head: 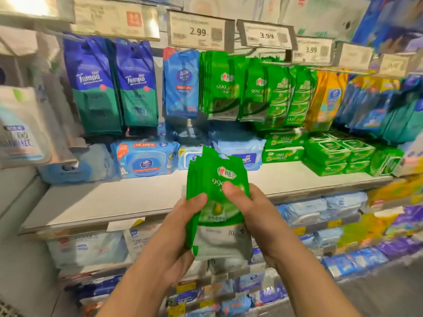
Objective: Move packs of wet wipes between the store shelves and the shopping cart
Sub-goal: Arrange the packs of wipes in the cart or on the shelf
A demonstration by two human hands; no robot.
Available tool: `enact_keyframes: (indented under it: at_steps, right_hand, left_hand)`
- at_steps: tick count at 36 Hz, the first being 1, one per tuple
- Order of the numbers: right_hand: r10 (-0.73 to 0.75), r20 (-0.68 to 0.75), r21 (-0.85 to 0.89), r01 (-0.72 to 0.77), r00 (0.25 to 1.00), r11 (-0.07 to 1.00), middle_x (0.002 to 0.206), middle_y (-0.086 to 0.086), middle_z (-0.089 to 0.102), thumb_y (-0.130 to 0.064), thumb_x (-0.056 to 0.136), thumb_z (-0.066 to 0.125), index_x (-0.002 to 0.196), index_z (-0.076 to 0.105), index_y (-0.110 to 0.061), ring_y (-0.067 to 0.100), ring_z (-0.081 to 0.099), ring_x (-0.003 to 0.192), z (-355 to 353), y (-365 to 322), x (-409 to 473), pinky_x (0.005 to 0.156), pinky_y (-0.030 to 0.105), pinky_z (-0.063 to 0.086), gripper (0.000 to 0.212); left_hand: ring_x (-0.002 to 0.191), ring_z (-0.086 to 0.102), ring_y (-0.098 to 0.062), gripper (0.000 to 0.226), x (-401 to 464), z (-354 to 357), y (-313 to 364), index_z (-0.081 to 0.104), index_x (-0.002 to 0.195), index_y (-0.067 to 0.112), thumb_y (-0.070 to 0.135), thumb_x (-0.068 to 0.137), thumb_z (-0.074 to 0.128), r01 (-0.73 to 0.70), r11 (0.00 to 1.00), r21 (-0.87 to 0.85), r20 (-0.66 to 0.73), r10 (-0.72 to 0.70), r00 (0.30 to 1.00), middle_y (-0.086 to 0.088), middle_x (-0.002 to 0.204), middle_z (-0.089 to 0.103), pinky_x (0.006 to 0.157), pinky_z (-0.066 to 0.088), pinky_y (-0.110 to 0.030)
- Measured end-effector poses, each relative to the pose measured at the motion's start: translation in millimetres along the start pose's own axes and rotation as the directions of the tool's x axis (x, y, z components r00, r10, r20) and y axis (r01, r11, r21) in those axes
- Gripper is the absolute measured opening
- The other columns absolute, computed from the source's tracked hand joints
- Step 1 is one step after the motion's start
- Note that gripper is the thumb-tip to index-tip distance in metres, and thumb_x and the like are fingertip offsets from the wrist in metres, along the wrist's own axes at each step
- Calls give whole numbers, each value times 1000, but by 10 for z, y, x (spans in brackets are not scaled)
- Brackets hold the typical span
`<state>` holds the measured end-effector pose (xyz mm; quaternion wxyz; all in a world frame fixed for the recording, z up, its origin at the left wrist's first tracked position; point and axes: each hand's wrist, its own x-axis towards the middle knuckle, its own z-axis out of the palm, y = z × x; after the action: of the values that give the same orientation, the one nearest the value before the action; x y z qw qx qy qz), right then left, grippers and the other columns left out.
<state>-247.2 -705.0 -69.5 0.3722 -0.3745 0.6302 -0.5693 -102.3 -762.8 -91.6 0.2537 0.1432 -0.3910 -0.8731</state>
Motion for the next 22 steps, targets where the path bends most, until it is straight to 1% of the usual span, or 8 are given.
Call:
enact_keyframes:
  at_steps: [2, 4, 7, 9, 12, 14, 18, 22]
  right_hand:
    - [-27, -41, 59, 29, 999, 998, 97, 10, 77, -63, 57, 88, 104, 66, -15, 25, 76, 89, -27, -15, 87, 86, 45, 60, 71]
    - [-39, -44, 76, 43, 998, 996, 98, 16, 76, -59, 58, 87, 107, 61, -8, 31, 76, 90, -61, -5, 166, 84, 50, 59, 75]
    - [-35, -59, 103, 41, 998, 994, 106, 23, 72, -63, 55, 83, 108, 59, -11, 38, 73, 95, -111, 29, 282, 88, 63, 56, 78]
    - [-42, -10, 118, 43, 999, 992, 106, 22, 73, -61, 65, 83, 110, 62, -11, 40, 73, 97, -164, 12, 370, 90, 65, 54, 70]
    - [-78, 90, 131, 65, 993, 989, 103, 17, 76, -36, 91, 72, 114, 64, -4, 37, 74, 96, -249, -45, 482, 87, 50, 59, 40]
    - [-93, 107, 129, 79, 990, 989, 101, 15, 77, -32, 95, 68, 112, 64, -3, 34, 74, 93, -304, -72, 549, 78, 42, 60, 34]
    - [-115, 158, 120, 97, 981, 988, 102, 17, 76, -40, 90, 72, 110, 67, -7, 42, 72, 96, -402, -149, 688, 86, 60, 57, 38]
    - [-130, 111, 149, 113, 985, 982, 84, 0, 78, -32, 95, 68, 96, 71, -11, 14, 71, 73, -465, -202, 779, 59, 21, 56, 21]
  left_hand:
    - [114, 69, -37, 119, 154, 70, 4, 55, 143, 8, 41, 39, 102, 7, 996, -90, -170, -23, 985, -24, 125, 69, 96, 55, -51]
    - [127, 60, -43, 107, 232, -11, -56, 57, 142, 11, 36, 47, 100, -9, 993, -121, -138, -8, 990, -23, 136, 63, 111, 42, -60]
    - [122, 62, -45, 103, 368, 8, -21, 61, 138, 10, 35, 46, 101, -3, 987, -160, -136, -19, 991, -25, 133, 64, 100, 51, -60]
    - [119, 64, -45, 99, 430, 35, 1, 62, 136, 9, 34, 48, 100, -4, 990, -141, -172, -21, 985, -26, 132, 65, 96, 54, -59]
    - [121, 64, -43, 92, 532, 33, 14, 64, 134, 8, 33, 52, 99, -46, 990, -135, -167, 23, 986, -25, 133, 64, 105, 49, -59]
    - [126, 60, -43, 92, 600, 54, 23, 61, 138, 8, 32, 57, 98, -80, 989, -124, -170, 59, 984, -24, 136, 62, 113, 40, -61]
    - [129, 58, -43, 87, 671, 154, 42, 60, 139, 8, 28, 62, 94, -140, 980, -140, -162, 117, 980, -24, 139, 61, 114, 37, -63]
    - [102, 73, -35, 36, 679, 321, 11, 80, 103, 14, 21, 67, 79, -211, 975, -71, -230, 190, 954, -20, 119, 73, 92, 59, -52]
